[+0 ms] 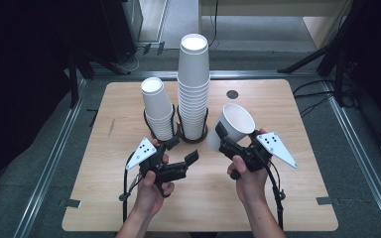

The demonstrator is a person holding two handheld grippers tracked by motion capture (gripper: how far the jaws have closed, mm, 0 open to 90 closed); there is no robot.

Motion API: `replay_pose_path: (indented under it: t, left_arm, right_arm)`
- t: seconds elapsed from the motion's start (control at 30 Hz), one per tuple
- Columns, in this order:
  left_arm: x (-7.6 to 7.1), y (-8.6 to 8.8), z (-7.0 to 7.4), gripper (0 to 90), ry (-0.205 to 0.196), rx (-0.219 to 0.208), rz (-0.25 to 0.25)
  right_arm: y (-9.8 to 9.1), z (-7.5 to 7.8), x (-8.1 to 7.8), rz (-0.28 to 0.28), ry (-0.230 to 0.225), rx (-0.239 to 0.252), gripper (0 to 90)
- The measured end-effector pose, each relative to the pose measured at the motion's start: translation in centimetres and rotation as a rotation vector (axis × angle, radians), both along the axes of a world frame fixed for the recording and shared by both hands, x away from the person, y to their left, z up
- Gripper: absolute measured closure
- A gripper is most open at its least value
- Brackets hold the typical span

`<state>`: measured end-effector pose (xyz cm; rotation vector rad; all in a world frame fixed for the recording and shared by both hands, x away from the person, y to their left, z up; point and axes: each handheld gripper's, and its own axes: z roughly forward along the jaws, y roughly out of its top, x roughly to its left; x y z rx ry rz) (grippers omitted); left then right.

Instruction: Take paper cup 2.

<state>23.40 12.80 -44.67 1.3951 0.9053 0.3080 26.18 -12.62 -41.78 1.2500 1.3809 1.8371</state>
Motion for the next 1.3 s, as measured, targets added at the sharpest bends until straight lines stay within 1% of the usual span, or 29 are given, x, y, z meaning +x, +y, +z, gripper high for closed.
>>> replay_pose_path:
  t: [0.07, 0.2, 0.23, 0.27, 0.3, 0.33, 0.37, 0.43, 0.47, 0.5, 0.53, 0.57, 0.67, 0.7, 0.73, 0.8, 0.87, 0.93, 1.03, 1.13, 1.3]
  left_arm:
    - [0.0, 0.0, 0.0, 11.9, 0.0, -0.001, 0.001]
    - [0.0, 0.2, 0.0, 12.0, 0.002, 0.0, 0.006]
    - [0.0, 0.3, 0.0, 12.0, 0.004, -0.002, 0.008]
    - [0.1, 0.3, 0.0, 12.0, 0.008, -0.002, 0.01]
    - [0.1, 0.3, 0.0, 12.0, 0.008, -0.002, 0.01]
    - [0.1, 0.3, 0.0, 12.0, 0.01, 0.001, 0.011]
    - [0.1, 0.3, 0.0, 12.0, 0.01, 0.001, 0.012]
    - [0.2, 0.3, -0.1, 12.0, 0.012, 0.002, 0.014]
    - [0.2, 0.3, -0.1, 12.0, 0.013, 0.002, 0.014]
    - [0.2, 0.3, -0.1, 12.0, 0.013, 0.003, 0.013]
    - [0.2, 0.3, -0.2, 12.1, 0.014, 0.009, 0.014]
    - [0.2, 0.3, -0.2, 12.2, 0.014, 0.009, 0.014]
    - [0.3, 0.2, -0.3, 12.2, 0.022, 0.014, 0.017]
    - [0.3, 0.1, -0.4, 12.3, 0.024, 0.016, 0.017]
    - [0.3, 0.1, -0.4, 12.3, 0.024, 0.016, 0.017]
    - [0.3, 0.1, -0.4, 12.3, 0.025, 0.017, 0.018]
    - [0.3, 0.2, -0.4, 12.4, 0.025, 0.016, 0.02]
    - [0.4, 0.2, -0.4, 12.4, 0.027, 0.017, 0.02]
    - [0.4, 0.2, -0.5, 12.4, 0.03, 0.019, 0.021]
    - [0.4, 0.2, -0.6, 12.5, 0.032, 0.02, 0.022]
    - [0.4, 0.3, -0.5, 12.5, 0.033, 0.014, 0.025]
  right_arm:
    - [0.0, 0.0, 0.1, 0.0, -0.006, -0.008, 13.6]
    - [-0.2, 0.1, 0.7, -0.012, -0.029, -0.048, 13.6]
    - [-0.3, 0.0, 1.0, -0.036, -0.046, -0.081, 13.6]
    - [-0.4, -0.1, 1.2, -0.049, -0.054, -0.1, 13.6]
    - [-0.4, -0.1, 1.2, -0.049, -0.054, -0.1, 13.6]
    - [-0.4, -0.1, 1.3, -0.056, -0.057, -0.111, 13.6]
    - [-0.5, -0.2, 1.6, -0.071, -0.068, -0.135, 13.6]
    - [-0.7, -0.4, 1.9, -0.083, -0.069, -0.155, 13.6]
    - [-0.9, -0.5, 2.2, -0.095, -0.06, -0.179, 13.6]
    - [-0.9, -0.5, 2.2, -0.095, -0.06, -0.179, 13.6]
    - [-1.2, -0.7, 2.5, -0.109, -0.062, -0.195, 13.6]
    - [-1.2, -0.7, 2.5, -0.109, -0.062, -0.195, 13.6]
    - [-1.6, -1.0, 3.0, -0.125, -0.066, -0.217, 13.6]
    - [-1.8, -1.2, 3.4, -0.137, -0.073, -0.234, 13.6]
    - [-1.8, -1.2, 3.4, -0.137, -0.073, -0.234, 13.6]
    - [-2.0, -1.4, 3.9, -0.147, -0.075, -0.255, 13.6]
    - [-2.4, -1.8, 4.4, -0.157, -0.081, -0.265, 13.6]
    - [-2.5, -1.9, 4.6, -0.156, -0.083, -0.266, 13.6]
    - [-2.8, -2.2, 5.1, -0.158, -0.074, -0.27, 13.6]
    - [-3.1, -2.7, 5.7, -0.173, -0.069, -0.274, 13.6]
    - [-3.4, -3.5, 6.6, -0.182, -0.057, -0.305, 13.6]
